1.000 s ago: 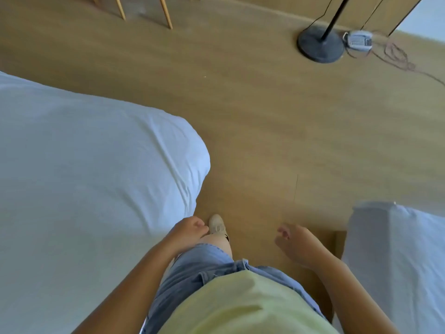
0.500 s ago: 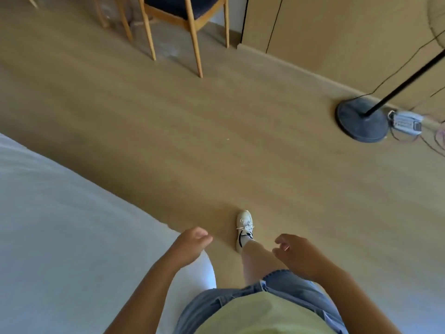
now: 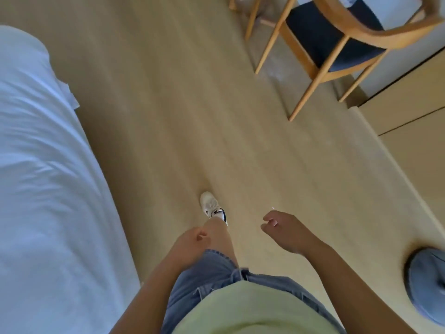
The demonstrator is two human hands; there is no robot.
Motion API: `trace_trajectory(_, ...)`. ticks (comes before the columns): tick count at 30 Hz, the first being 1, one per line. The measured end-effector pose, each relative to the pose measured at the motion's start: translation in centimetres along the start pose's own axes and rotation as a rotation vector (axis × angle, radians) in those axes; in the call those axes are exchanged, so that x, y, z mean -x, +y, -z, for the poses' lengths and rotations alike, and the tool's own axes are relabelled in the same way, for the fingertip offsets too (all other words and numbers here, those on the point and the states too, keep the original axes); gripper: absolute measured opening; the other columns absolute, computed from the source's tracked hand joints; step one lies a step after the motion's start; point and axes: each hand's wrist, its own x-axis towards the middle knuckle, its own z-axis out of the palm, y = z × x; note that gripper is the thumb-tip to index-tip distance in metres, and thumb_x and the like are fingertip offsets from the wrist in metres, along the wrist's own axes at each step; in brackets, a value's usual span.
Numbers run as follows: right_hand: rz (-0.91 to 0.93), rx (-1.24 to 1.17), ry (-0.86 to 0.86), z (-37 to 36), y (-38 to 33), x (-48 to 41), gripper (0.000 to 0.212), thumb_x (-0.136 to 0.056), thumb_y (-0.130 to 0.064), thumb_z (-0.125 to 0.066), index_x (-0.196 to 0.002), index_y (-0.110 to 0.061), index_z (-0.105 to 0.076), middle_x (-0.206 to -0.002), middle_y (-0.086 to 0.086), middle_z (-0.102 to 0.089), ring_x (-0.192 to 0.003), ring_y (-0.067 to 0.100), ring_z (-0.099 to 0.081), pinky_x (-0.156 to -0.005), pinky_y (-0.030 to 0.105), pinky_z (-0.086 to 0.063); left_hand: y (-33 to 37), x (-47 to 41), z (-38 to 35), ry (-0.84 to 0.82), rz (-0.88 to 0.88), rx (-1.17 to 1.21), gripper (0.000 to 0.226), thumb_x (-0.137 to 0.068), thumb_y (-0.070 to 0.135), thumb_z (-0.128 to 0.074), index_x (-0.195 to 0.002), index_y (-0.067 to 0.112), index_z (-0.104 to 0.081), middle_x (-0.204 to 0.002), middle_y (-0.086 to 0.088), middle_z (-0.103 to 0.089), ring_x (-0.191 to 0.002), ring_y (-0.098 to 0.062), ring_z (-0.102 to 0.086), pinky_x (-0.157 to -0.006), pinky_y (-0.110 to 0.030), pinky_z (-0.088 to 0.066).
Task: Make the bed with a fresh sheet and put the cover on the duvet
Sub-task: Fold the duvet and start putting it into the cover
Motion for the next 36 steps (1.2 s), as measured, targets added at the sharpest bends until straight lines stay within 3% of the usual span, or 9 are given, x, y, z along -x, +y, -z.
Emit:
trace_trajectory(3,0.045,0.093,-0.023,6.6,-6.6,-7.9,0.037,-0.097,-0.030,-0.047,-0.129,-0.011,-0.051,-0.121,0.006,-0.057,-0.106,0.020,-0.053,-0.081,0.023,-0.037,4.4,-5.8,8.4,0.061,0.038,-0.005,0.022,-0.094,0.027,-0.051,-0.111,0.015,-0.057,-0.098,0.003,-0.055,-0.087,-0.013,-0.052,-0.074,-0.025,-0.039)
trace_trajectory(7,0.111,0.084,-0.040,15.5,-15.7,-16.8,0.037,-0.097,-0.029,-0.048,-0.129,-0.011,-0.051,-0.116,0.004,-0.057,-0.096,0.014,-0.050,-0.079,0.023,-0.036,11.5,-12.3,21.8,0.167,0.095,0.107,0.028,-0.092,0.028,-0.056,-0.112,0.008,-0.060,-0.102,-0.007,-0.062,-0.093,-0.024,-0.061,-0.081,-0.031,-0.045)
trace_trajectory(11,0.140,0.149,-0.048,23.3,-22.9,-26.2,0.036,-0.096,-0.032,-0.048,-0.127,-0.014,-0.052,-0.112,0.000,-0.057,-0.099,0.014,-0.052,-0.077,0.024,-0.036,17.4,-19.4,33.6,0.202,0.106,0.081,0.027,-0.092,0.029,-0.057,-0.111,0.011,-0.061,-0.095,-0.005,-0.061,-0.084,-0.020,-0.058,-0.073,-0.025,-0.042)
trace_trajectory(16,0.180,0.233,-0.078,32.5,-32.7,-40.8,0.038,-0.095,-0.031,-0.049,-0.128,-0.012,-0.051,-0.114,0.003,-0.059,-0.095,0.015,-0.051,-0.078,0.025,-0.038,23.8,-28.5,46.2,0.327,0.194,0.185,0.032,-0.094,0.027,-0.055,-0.119,0.007,-0.058,-0.115,-0.012,-0.063,-0.105,-0.026,-0.059,-0.092,-0.032,-0.045)
trace_trajectory(20,0.248,0.281,-0.059,41.4,-43.6,-50.2,0.035,-0.095,-0.028,-0.049,-0.125,-0.011,-0.053,-0.108,0.003,-0.060,-0.090,0.014,-0.050,-0.075,0.024,-0.037,28.7,-33.5,55.9,0.288,0.206,0.156,0.034,-0.095,0.030,-0.051,-0.123,0.010,-0.055,-0.117,-0.008,-0.060,-0.101,-0.020,-0.058,-0.082,-0.024,-0.042)
trace_trajectory(24,0.301,0.318,-0.089,48.5,-54.0,-57.9,0.035,-0.095,-0.030,-0.048,-0.124,-0.012,-0.054,-0.099,-0.004,-0.054,-0.090,0.013,-0.051,-0.074,0.024,-0.035,31.7,-38.4,66.9,0.388,0.267,0.304,0.031,-0.094,0.031,-0.053,-0.119,0.013,-0.057,-0.114,-0.007,-0.062,-0.099,-0.021,-0.060,-0.089,-0.032,-0.046)
trace_trajectory(28,0.318,0.344,-0.115,53.6,-63.8,-67.5,0.036,-0.095,-0.031,-0.047,-0.125,-0.013,-0.053,-0.099,-0.006,-0.053,-0.091,0.013,-0.052,-0.077,0.024,-0.038,34.0,-45.8,78.4,0.432,0.293,0.391,0.028,-0.092,0.028,-0.057,-0.115,0.012,-0.059,-0.113,-0.010,-0.062,-0.099,-0.025,-0.061,-0.092,-0.036,-0.047)
trace_trajectory(36,0.274,0.372,-0.106,64.7,-83.9,-84.2,0.036,-0.096,-0.030,-0.047,-0.127,-0.011,-0.052,-0.114,0.003,-0.059,-0.095,0.014,-0.052,-0.077,0.025,-0.038,41.4,-60.8,105.9,0.352,0.261,0.276,0.034,-0.093,0.030,-0.055,-0.119,0.009,-0.058,-0.112,-0.010,-0.062,-0.098,-0.023,-0.059,-0.080,-0.027,-0.042)
